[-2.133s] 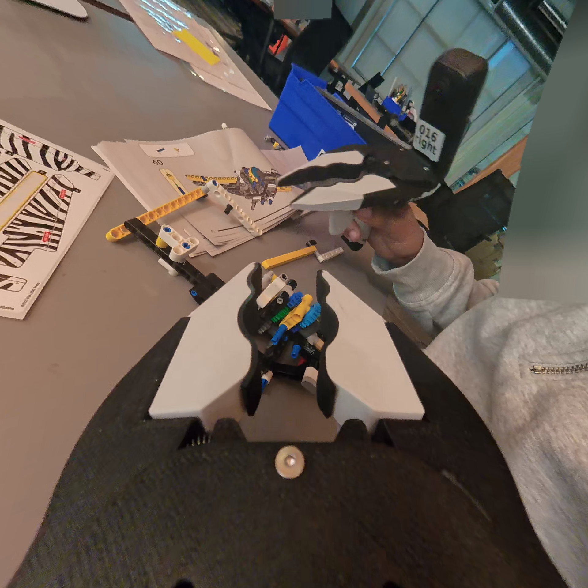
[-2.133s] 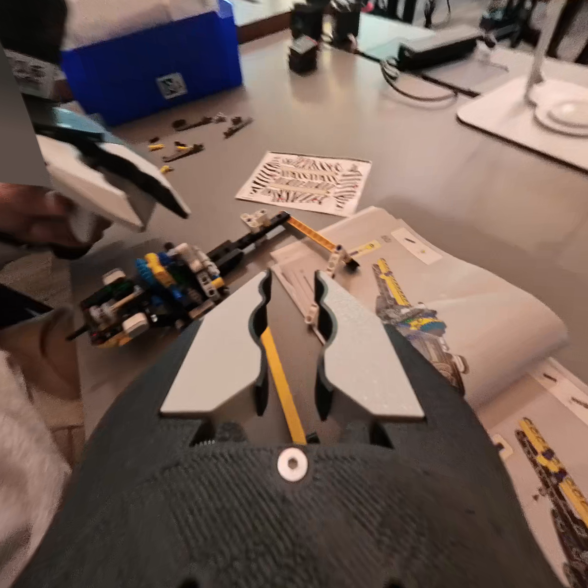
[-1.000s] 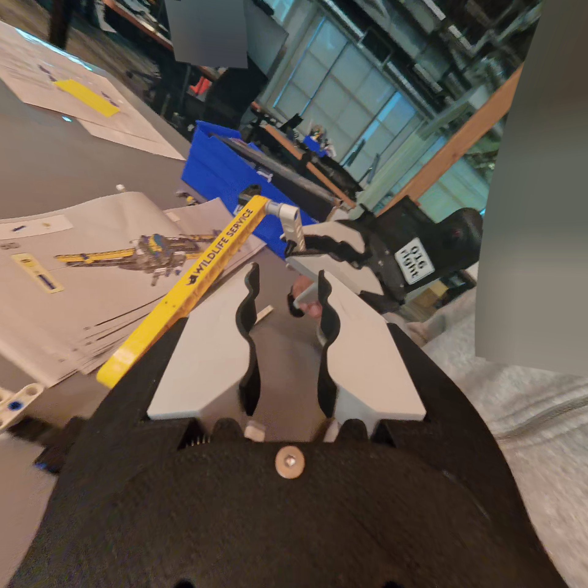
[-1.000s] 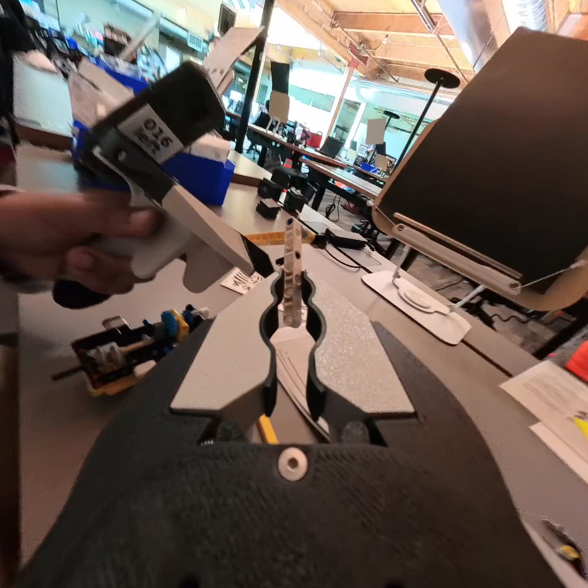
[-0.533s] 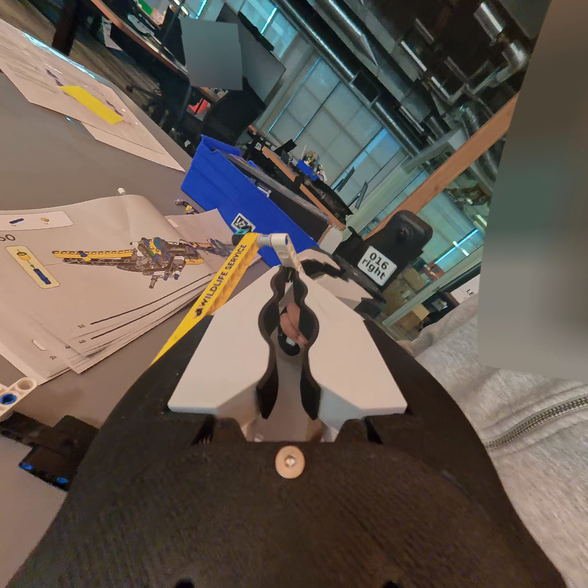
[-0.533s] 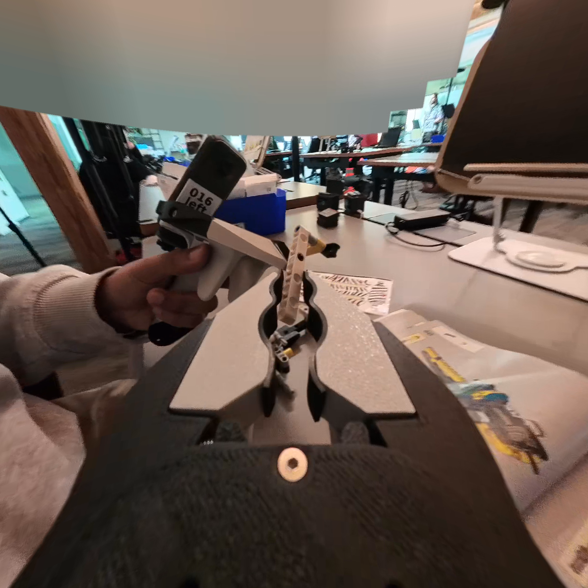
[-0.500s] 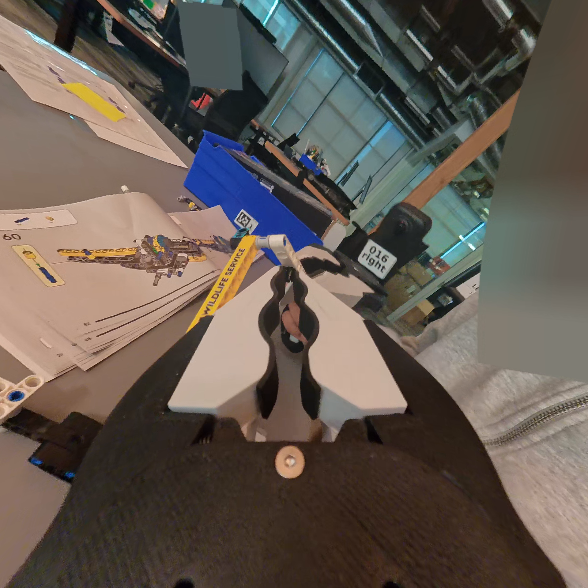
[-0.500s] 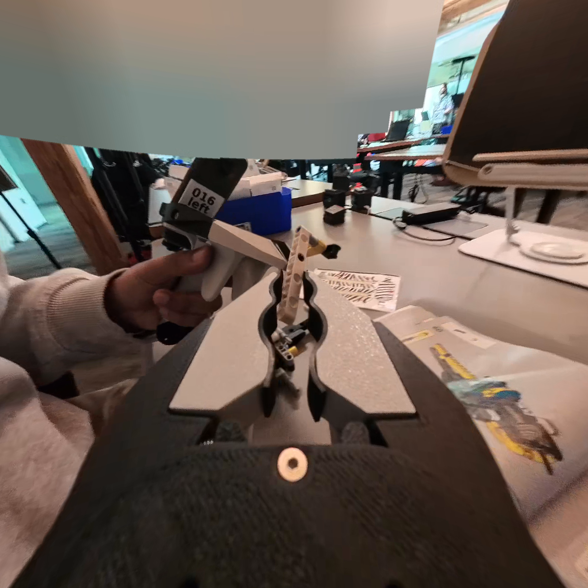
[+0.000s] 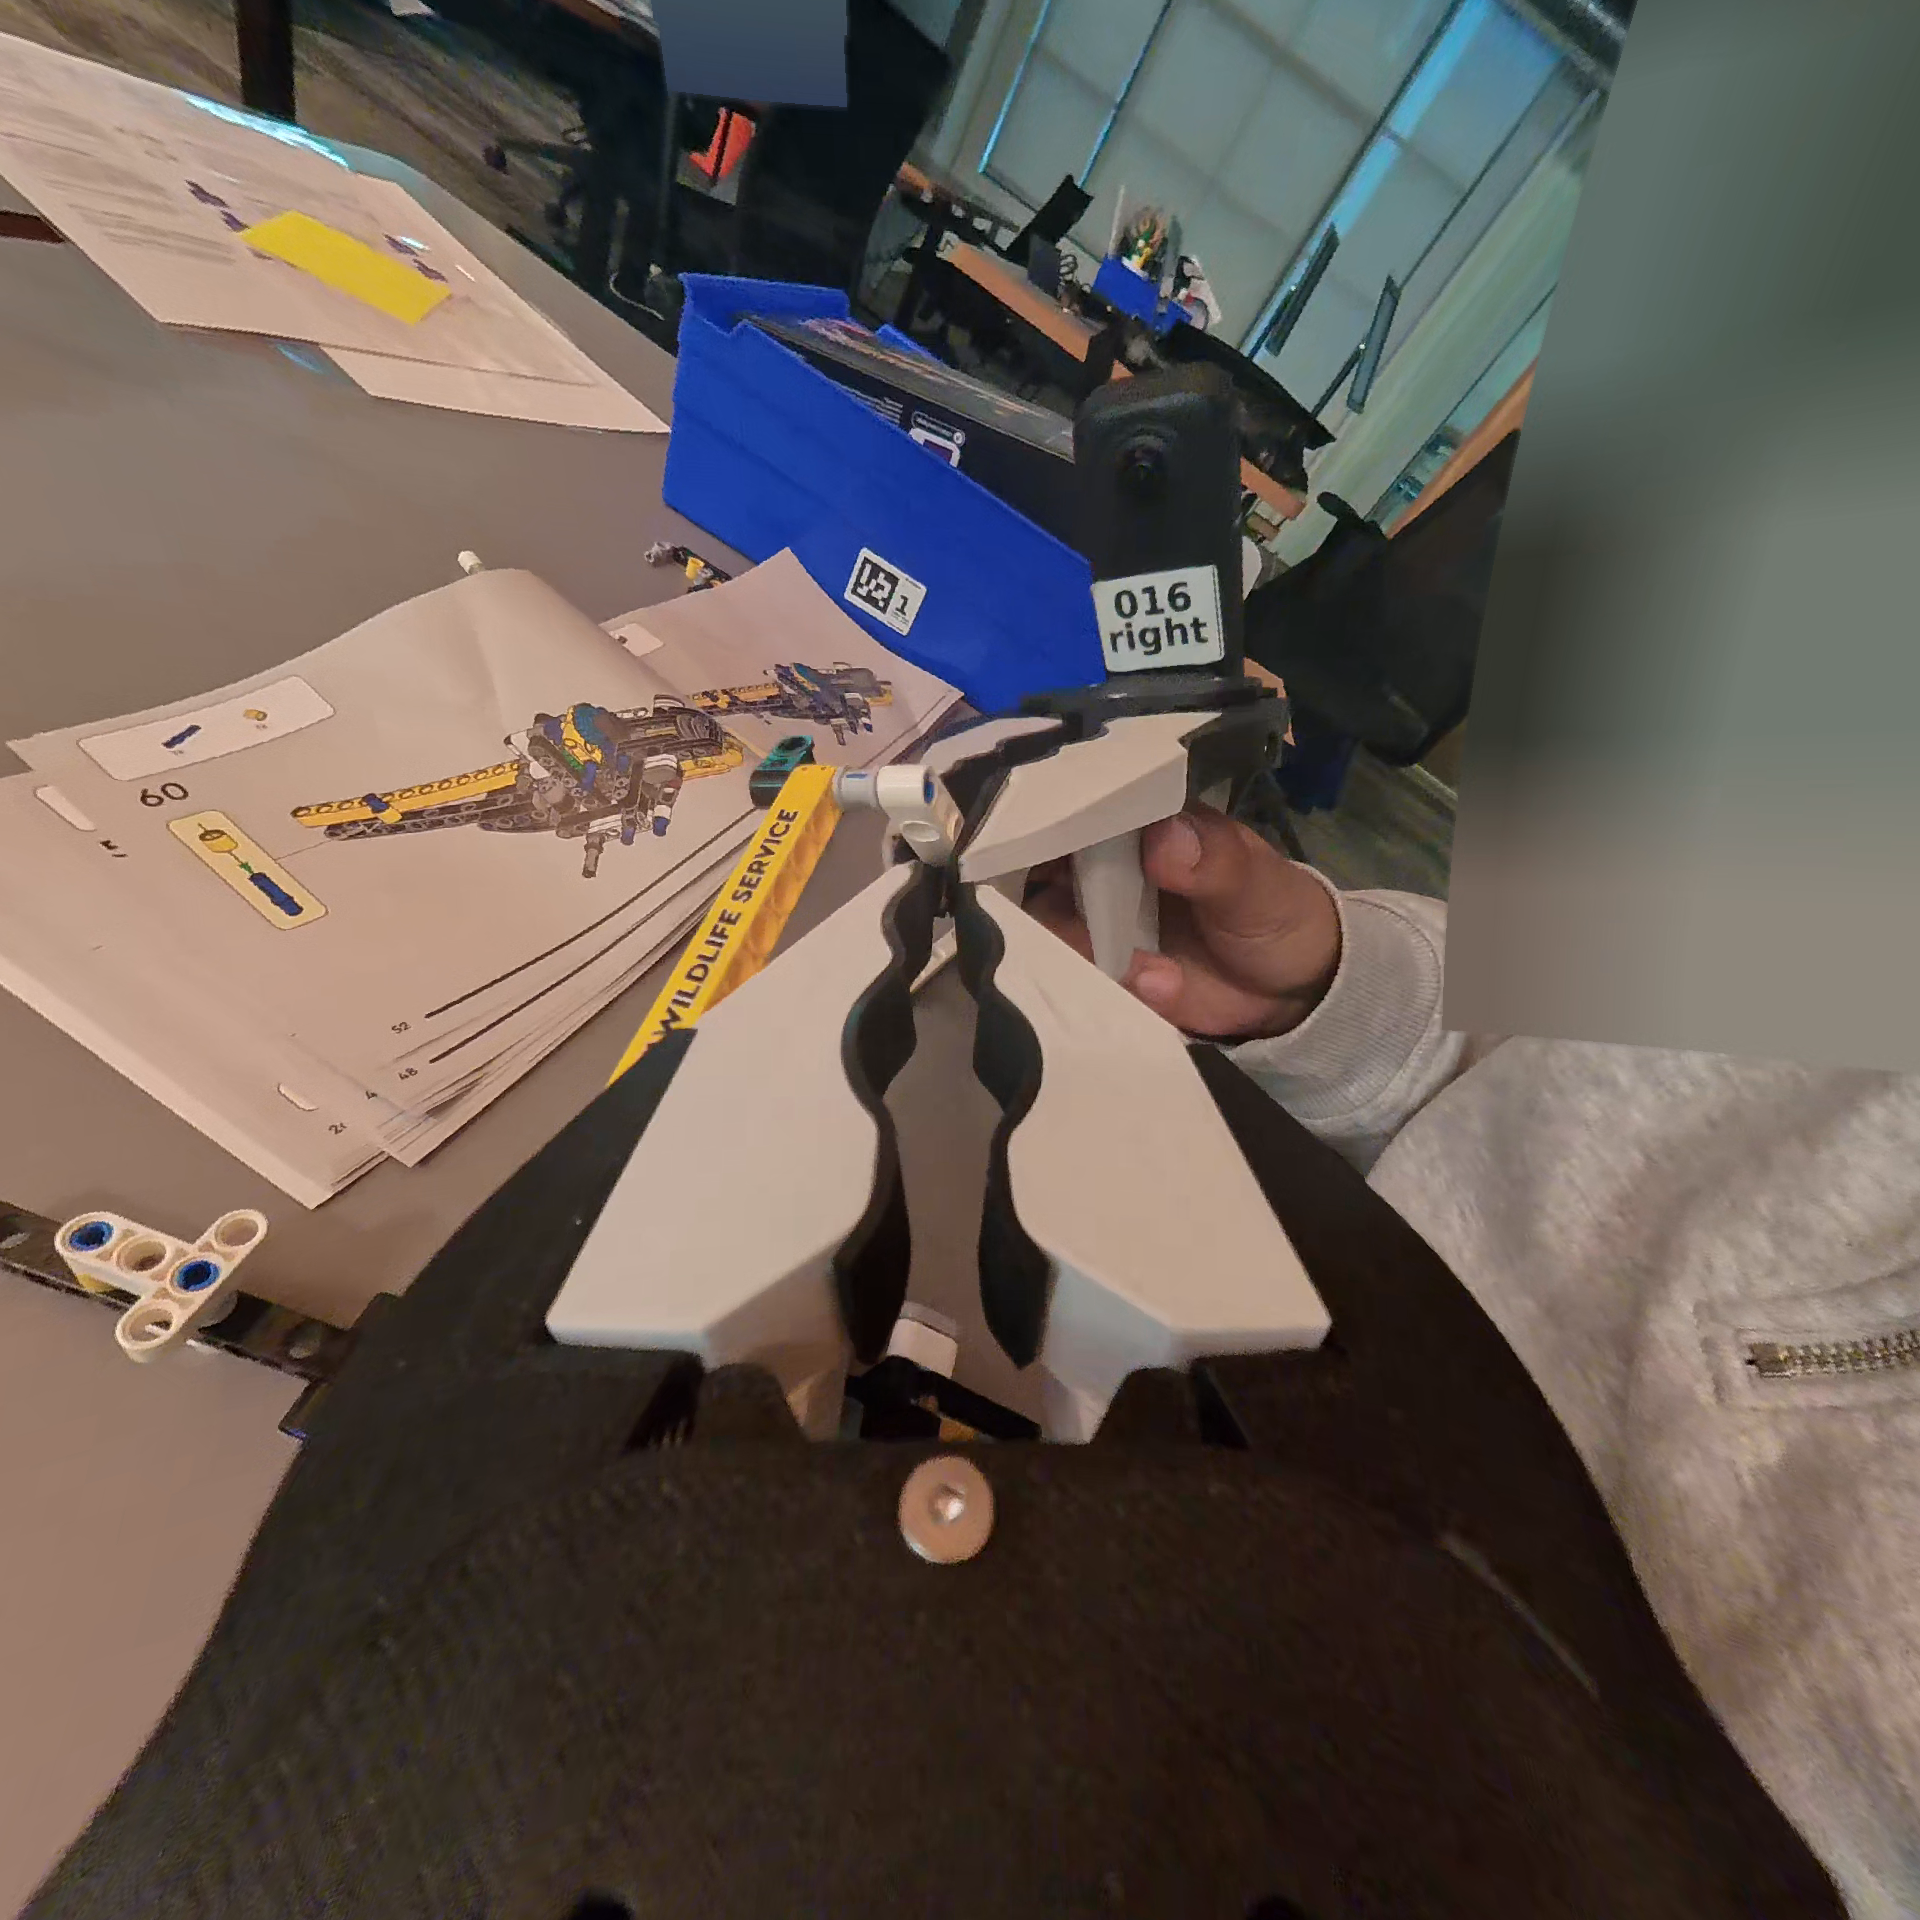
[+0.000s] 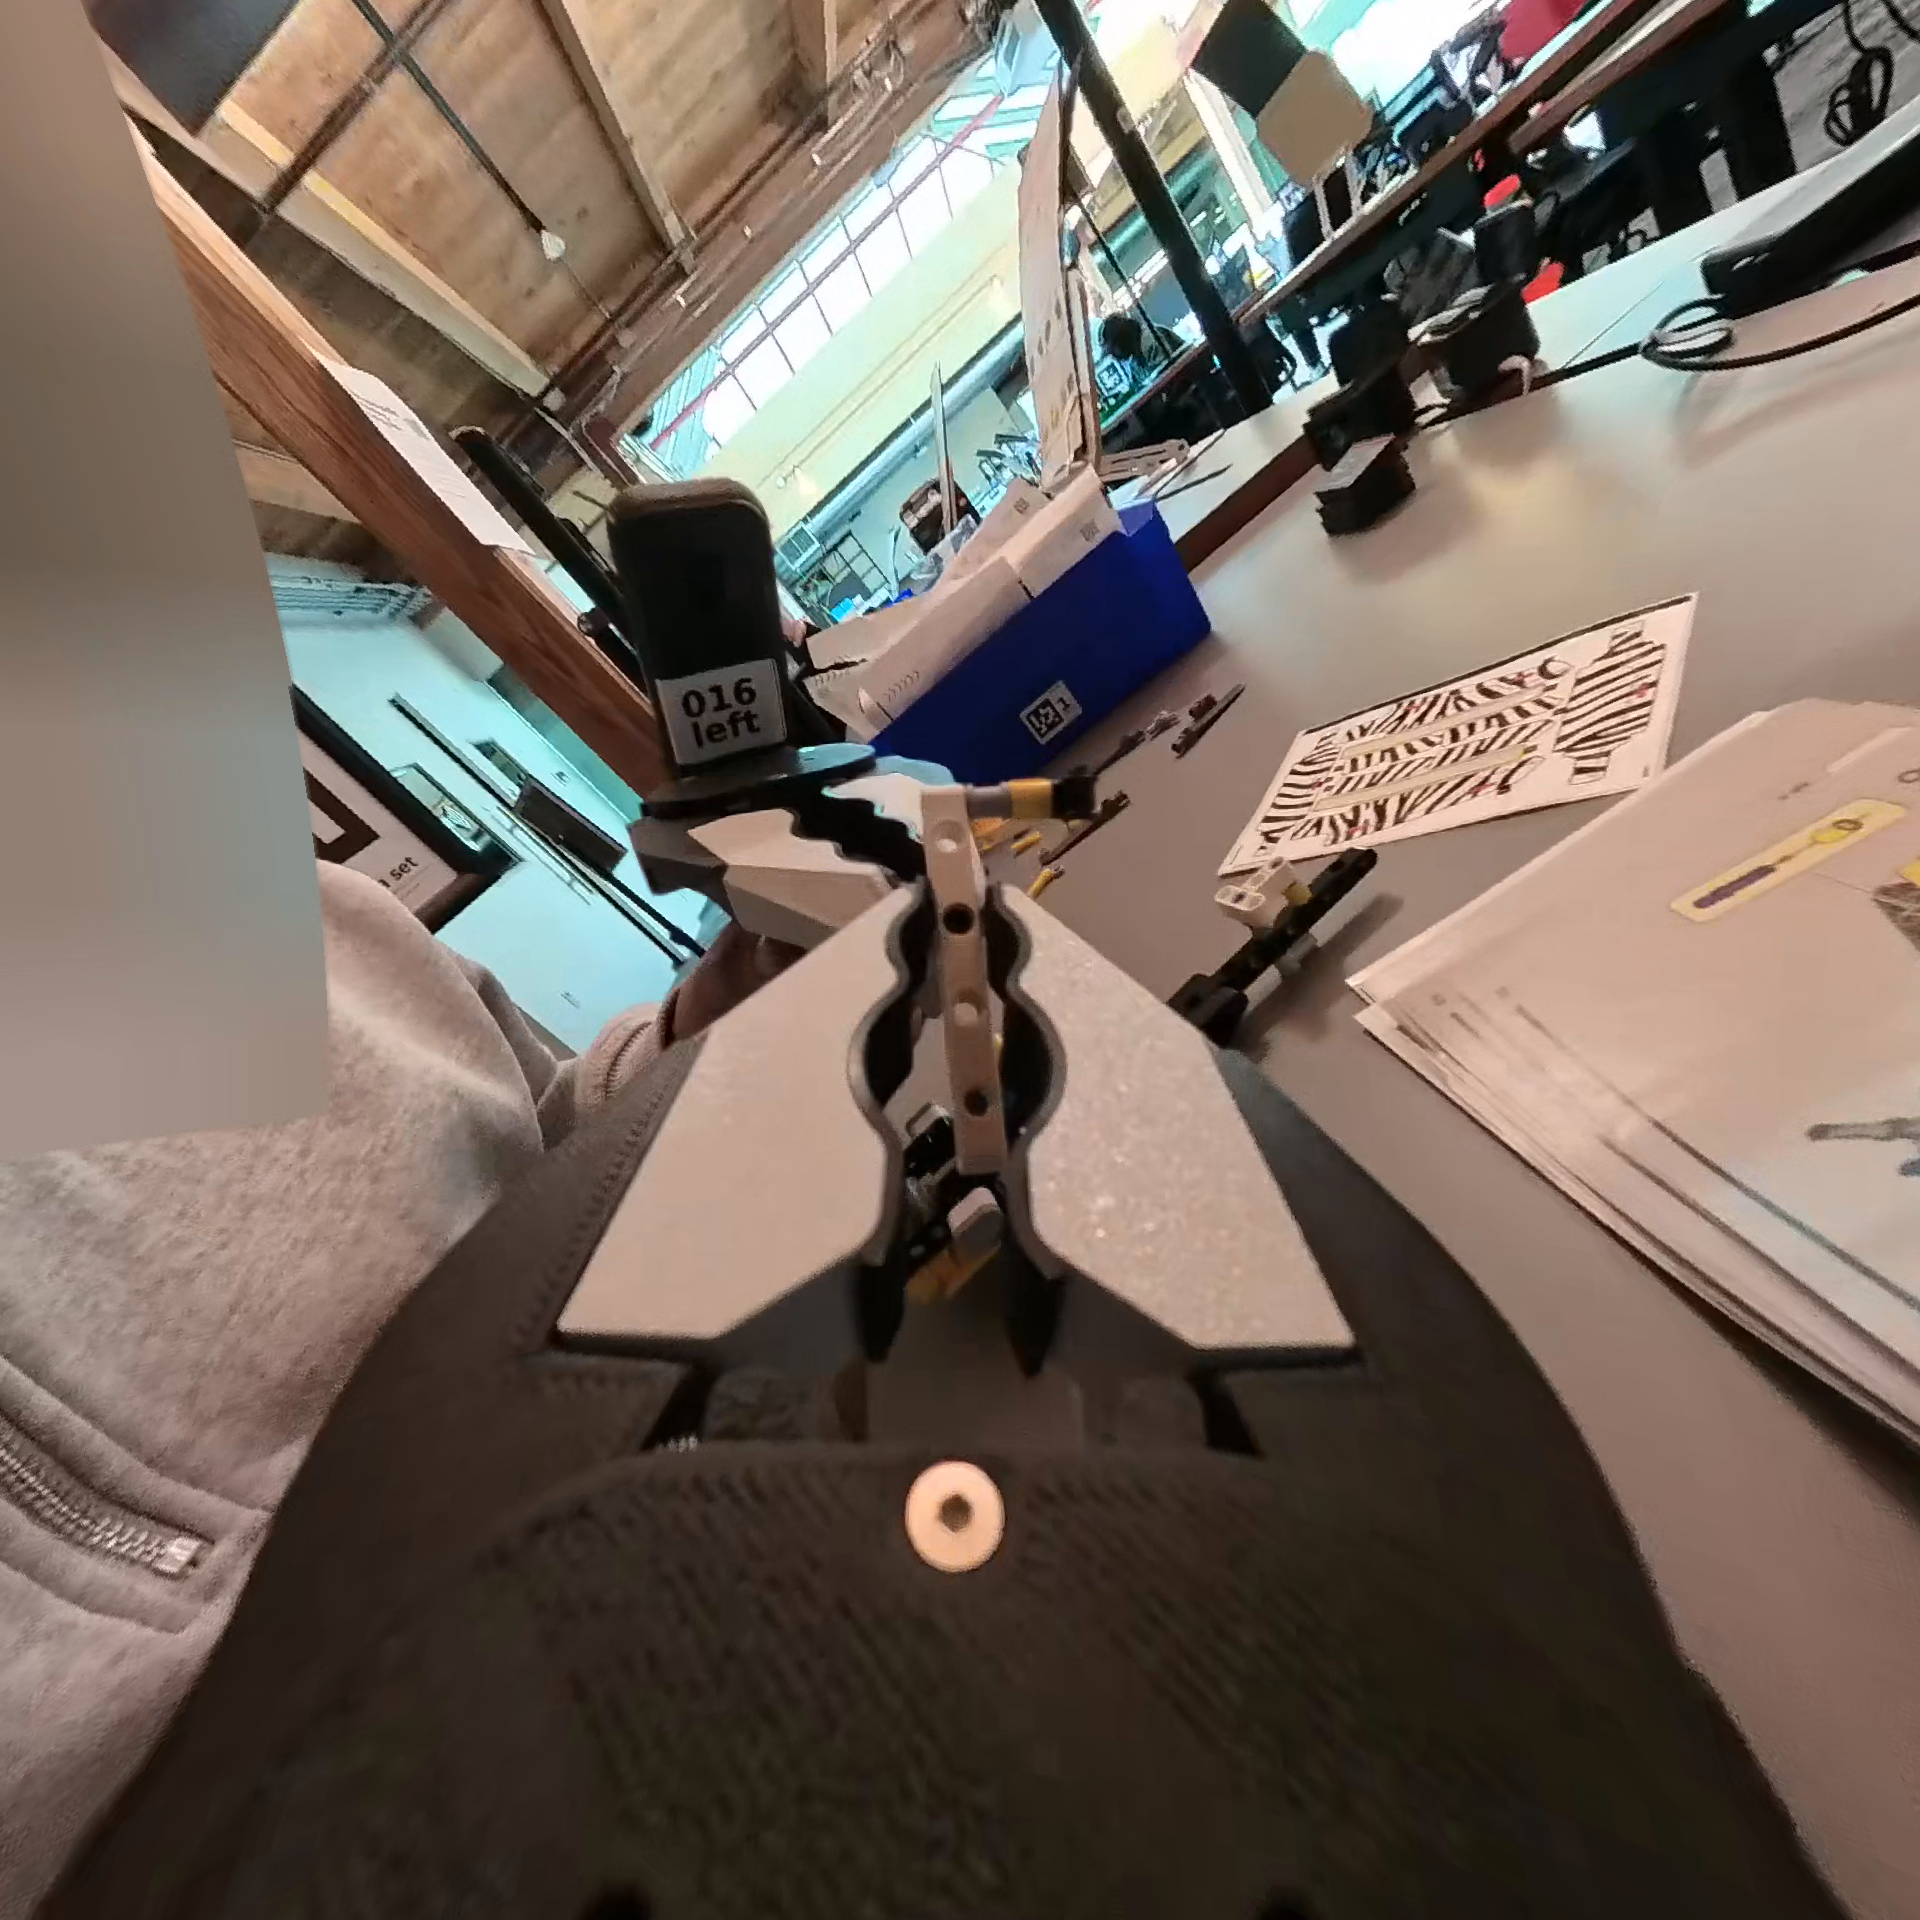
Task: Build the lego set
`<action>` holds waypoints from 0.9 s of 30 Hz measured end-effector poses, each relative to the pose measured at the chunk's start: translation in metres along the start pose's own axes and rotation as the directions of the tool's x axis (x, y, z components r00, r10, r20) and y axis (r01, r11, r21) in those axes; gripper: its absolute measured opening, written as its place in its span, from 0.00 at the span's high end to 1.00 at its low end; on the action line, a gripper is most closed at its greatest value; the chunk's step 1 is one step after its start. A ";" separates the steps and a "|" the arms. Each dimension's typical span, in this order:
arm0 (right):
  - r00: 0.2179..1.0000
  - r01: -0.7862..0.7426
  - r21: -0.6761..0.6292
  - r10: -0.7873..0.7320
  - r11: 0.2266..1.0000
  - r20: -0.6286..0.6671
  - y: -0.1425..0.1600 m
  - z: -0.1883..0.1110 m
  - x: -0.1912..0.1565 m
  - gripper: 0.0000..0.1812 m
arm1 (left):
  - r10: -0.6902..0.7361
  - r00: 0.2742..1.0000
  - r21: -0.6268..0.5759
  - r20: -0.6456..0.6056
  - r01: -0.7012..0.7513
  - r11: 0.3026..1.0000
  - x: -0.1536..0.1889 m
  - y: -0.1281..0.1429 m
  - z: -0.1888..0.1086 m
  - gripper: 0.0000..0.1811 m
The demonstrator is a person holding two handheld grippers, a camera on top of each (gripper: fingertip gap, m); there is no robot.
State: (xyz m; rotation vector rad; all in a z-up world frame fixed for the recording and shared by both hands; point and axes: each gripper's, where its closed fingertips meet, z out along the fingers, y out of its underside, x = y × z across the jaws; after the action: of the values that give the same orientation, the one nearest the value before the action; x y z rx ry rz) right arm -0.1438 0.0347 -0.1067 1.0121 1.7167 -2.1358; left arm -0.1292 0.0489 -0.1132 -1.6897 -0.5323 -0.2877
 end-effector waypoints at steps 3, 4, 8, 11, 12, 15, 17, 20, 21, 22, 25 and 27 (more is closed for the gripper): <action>1.000 -0.006 -0.009 0.005 1.000 -0.013 -0.001 0.000 0.001 0.96 | -0.030 0.999 0.014 -0.010 0.031 0.999 0.000 -0.001 0.001 0.98; 1.000 -0.019 0.000 0.019 1.000 -0.011 -0.003 -0.001 0.001 0.97 | -0.044 0.999 0.023 -0.019 0.045 0.999 0.001 -0.002 0.000 0.98; 0.997 -0.070 0.009 0.070 0.997 0.007 -0.005 -0.001 0.001 0.97 | -0.083 0.996 0.035 -0.033 0.085 0.996 0.001 -0.002 0.001 0.98; 0.990 -0.134 0.029 0.132 0.991 0.052 -0.007 -0.002 0.000 0.97 | -0.123 0.991 0.047 -0.058 0.126 0.991 0.003 -0.004 0.000 0.98; 0.986 -0.157 0.029 0.155 0.987 0.066 -0.006 -0.003 0.000 0.97 | -0.133 0.989 0.046 -0.062 0.136 0.990 0.003 -0.004 0.001 0.98; 0.974 -0.210 0.027 0.207 0.977 0.087 -0.005 -0.004 0.002 0.98 | -0.156 0.986 0.044 -0.065 0.159 0.986 0.002 -0.002 0.002 0.98; 0.969 -0.232 0.033 0.228 0.972 0.092 -0.005 -0.004 0.003 0.98 | -0.176 0.982 0.050 -0.073 0.180 0.982 0.001 -0.002 0.002 0.98; 0.960 -0.265 0.039 0.259 0.964 0.109 -0.006 -0.005 0.002 0.98 | -0.208 0.974 0.065 -0.091 0.215 0.975 0.001 -0.004 0.002 0.98; 0.958 -0.273 0.051 0.266 0.961 0.104 -0.007 -0.005 0.004 0.98 | -0.208 0.976 0.075 -0.070 0.213 0.974 -0.002 -0.003 0.001 0.99; 0.955 -0.294 0.141 0.284 0.945 0.090 -0.019 -0.014 0.012 0.97 | -0.204 0.978 0.090 -0.033 0.207 0.974 -0.010 -0.003 -0.005 1.00; 0.966 -0.211 0.280 0.244 0.936 -0.088 -0.051 -0.074 0.053 0.97 | -0.232 0.973 0.141 -0.005 0.230 0.963 -0.026 -0.010 -0.024 1.00; 0.977 -0.140 0.214 0.170 0.967 -0.131 -0.047 -0.069 0.046 0.97 | -0.219 0.976 0.148 -0.012 0.218 0.965 -0.025 -0.015 -0.022 1.00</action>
State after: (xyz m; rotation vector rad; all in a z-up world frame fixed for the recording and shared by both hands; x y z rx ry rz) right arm -0.1787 0.1238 -0.1049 1.3444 1.4429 -2.2168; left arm -0.1561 0.0242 -0.1075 -1.4890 -0.7279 -0.3942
